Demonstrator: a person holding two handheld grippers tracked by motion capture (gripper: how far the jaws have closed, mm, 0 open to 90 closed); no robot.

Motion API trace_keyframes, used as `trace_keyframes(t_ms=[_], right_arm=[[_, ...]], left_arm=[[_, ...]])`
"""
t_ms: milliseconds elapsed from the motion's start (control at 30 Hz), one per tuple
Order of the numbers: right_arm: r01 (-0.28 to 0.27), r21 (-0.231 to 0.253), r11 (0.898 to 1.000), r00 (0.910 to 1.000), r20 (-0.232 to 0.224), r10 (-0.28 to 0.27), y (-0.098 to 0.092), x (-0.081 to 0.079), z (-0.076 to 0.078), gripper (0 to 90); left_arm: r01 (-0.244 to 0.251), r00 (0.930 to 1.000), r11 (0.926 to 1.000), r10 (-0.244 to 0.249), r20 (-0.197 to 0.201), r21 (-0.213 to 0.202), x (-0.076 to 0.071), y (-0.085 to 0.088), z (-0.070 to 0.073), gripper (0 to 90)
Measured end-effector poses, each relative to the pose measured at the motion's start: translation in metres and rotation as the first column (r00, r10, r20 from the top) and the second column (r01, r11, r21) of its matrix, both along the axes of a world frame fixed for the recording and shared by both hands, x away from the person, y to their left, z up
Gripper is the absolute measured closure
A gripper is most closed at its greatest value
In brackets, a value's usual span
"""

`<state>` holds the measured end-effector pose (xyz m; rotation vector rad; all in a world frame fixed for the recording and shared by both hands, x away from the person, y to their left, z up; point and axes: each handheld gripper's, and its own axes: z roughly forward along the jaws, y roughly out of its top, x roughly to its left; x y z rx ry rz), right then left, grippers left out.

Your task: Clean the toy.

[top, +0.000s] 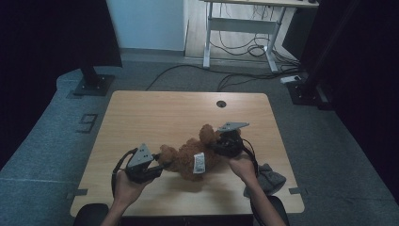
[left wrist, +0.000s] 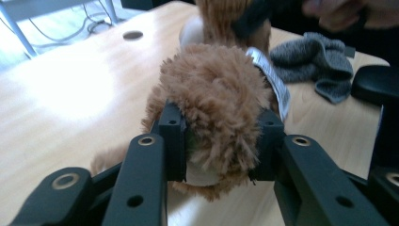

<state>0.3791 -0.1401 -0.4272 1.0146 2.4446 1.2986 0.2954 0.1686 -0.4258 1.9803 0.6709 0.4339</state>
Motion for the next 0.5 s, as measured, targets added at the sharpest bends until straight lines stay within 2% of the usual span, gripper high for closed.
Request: trace_keyframes(t_ms=[100,167,233,367,500], right_arm=[[-0.004,-0.009,1.0,1.0,-0.008,0.004,-0.001,0.003,-0.004,68.8],[-0.006,-0.006,1.0,0.9999,-0.016,0.006,-0.002,0.004,-0.006,59.6],[0.005,-0.028,1.0,0.9999,0.014,-0.004,-0.005,0.002,-0.005,51.3],[0.023,-0.079,0.997,0.997,0.075,-0.017,-0.014,-0.012,0.003,42.8],[0.003,-0.116,0.993,0.9957,0.092,0.007,-0.024,-0.032,0.004,41.5]], left_arm=[[0.001,1.0,1.0,-0.001,-0.003,-0.007,0.008,-0.003,0.011,65.4],[0.002,0.9998,0.9999,-0.002,-0.021,-0.011,0.013,-0.005,0.015,65.6],[0.004,0.9994,0.9999,-0.004,-0.035,-0.012,0.018,-0.006,0.017,65.7],[0.002,0.9981,0.9996,-0.004,-0.061,-0.029,0.023,-0.006,0.019,65.7],[0.001,0.9977,0.9994,-0.003,-0.068,-0.034,0.024,-0.005,0.019,65.7]])
